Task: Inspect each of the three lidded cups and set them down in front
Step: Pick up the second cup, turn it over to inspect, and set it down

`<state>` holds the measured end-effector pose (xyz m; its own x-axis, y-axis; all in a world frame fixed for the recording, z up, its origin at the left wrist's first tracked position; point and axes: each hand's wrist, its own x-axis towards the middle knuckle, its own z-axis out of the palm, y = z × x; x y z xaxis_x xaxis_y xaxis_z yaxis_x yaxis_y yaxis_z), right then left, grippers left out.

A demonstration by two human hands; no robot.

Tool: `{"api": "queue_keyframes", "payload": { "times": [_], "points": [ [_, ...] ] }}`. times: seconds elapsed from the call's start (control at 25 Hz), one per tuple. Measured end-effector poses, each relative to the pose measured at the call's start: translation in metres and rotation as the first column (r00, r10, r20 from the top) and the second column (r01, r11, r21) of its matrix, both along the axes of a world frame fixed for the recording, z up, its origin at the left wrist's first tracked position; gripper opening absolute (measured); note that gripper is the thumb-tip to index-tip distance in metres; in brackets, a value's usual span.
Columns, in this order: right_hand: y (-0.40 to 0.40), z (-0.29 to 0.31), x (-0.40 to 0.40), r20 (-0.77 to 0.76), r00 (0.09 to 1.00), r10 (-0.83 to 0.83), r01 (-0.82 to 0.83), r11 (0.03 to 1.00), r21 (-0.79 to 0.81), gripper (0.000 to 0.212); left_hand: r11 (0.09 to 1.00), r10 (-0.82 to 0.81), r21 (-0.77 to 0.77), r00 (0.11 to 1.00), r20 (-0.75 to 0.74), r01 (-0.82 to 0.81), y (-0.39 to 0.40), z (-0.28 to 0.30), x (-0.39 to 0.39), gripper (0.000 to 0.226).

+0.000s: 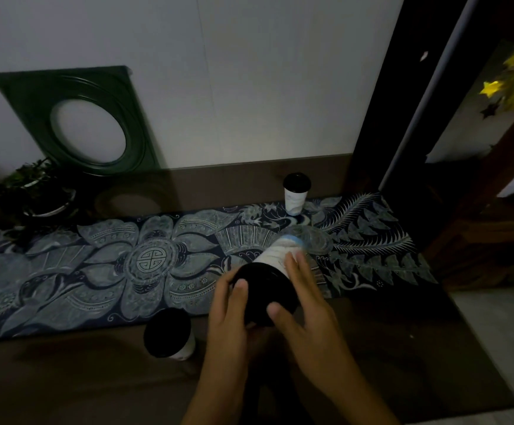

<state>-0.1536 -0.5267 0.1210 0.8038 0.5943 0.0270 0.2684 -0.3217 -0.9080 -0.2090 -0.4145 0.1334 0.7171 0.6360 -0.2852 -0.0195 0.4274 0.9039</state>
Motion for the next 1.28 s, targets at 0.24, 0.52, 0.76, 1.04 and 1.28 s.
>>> {"api": "queue_keyframes", "payload": {
  "times": [0.24, 0.52, 0.76, 1.04, 1.28],
  "points": [
    [-0.014, -0.035, 0.016, -0.348, 0.938, 0.004, 0.030, 0.995, 0.092, 0.065, 0.982, -0.106, -0.165, 0.993, -0.049, 0.096, 0.004, -0.053, -0.009, 0.030],
    [-0.005, -0.098, 0.029, -0.658, 0.742, -0.129, 0.196, 0.980, 0.028, 0.047, 0.995, -0.072, -0.083, 0.973, -0.220, 0.054, 0.006, -0.117, -0.001, 0.023],
    [0.001, -0.121, 0.037, -0.756, 0.625, -0.193, 0.248, 0.968, -0.042, 0.030, 0.991, -0.069, -0.131, 0.944, -0.322, 0.027, 0.009, -0.147, 0.009, 0.020],
    [0.004, -0.125, 0.037, -0.782, 0.595, -0.184, 0.203, 0.976, -0.076, 0.019, 0.990, -0.074, -0.140, 0.919, -0.388, 0.021, 0.014, -0.168, 0.009, 0.020],
    [0.004, -0.126, 0.042, -0.760, 0.622, -0.187, 0.169, 0.980, -0.103, 0.013, 0.991, -0.094, -0.130, 0.912, -0.398, 0.045, 0.018, -0.172, 0.009, 0.022]
  ]
}}
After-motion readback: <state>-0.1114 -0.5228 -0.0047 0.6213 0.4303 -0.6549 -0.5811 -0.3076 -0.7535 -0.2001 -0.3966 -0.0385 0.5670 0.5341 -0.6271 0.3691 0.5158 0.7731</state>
